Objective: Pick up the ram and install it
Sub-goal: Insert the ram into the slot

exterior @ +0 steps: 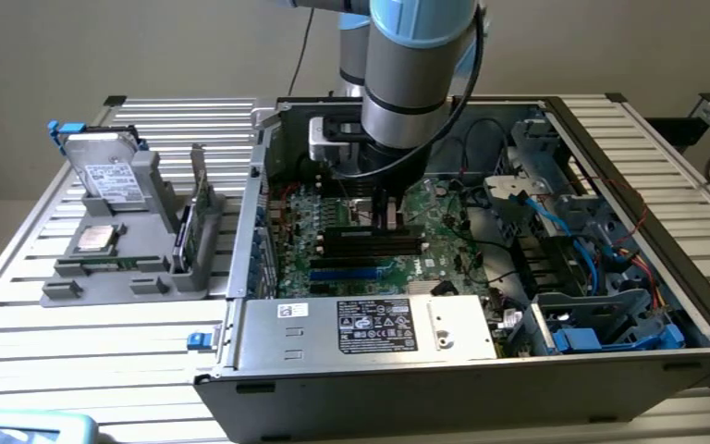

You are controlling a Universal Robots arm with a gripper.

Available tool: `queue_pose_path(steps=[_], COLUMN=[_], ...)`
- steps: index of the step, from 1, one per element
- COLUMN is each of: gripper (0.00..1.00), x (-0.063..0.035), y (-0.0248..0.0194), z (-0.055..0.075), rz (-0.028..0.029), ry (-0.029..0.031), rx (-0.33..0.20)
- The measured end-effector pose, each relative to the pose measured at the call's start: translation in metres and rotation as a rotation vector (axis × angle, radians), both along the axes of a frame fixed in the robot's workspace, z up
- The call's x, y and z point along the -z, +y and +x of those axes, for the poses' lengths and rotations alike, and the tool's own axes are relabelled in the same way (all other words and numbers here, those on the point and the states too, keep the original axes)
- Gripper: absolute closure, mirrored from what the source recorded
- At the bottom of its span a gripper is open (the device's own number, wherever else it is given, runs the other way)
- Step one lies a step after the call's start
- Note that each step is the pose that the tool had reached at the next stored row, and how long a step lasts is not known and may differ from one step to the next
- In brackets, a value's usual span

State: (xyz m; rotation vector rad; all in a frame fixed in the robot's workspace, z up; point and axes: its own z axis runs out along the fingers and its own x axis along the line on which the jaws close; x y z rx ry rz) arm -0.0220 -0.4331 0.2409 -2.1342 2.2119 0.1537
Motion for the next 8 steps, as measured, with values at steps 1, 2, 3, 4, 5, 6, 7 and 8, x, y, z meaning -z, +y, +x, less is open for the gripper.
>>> queue_pose_path(steps=[1,2,3,4,5,6,7,8], gripper=[0.85,0.85,0.85,0.85,0.85,0.85,0.85,0.85], x=[0.0018,0.0037,0.0055,0.0069,0.0074,0.0075,0.0075,0.0076], y=[0.0004,0.0007,0.0007,0.0008,0.0007,0.0005,0.0002,-0.0002], z=[0.0000,0.0000,0.0000,0.0000,0.0000,-0.0001,-0.0001,0.0000], rz=[0.0001,0.0001,0.0000,0.0001,0.0000,0.0000,0.0000,0.0001], ry=[-0.0001,0.0000,0.0000,-0.0001,0.0000,0.0002,0.0008,0.0016], rx=[0.000,0.000,0.000,0.000,0.000,0.000,0.000,0.000])
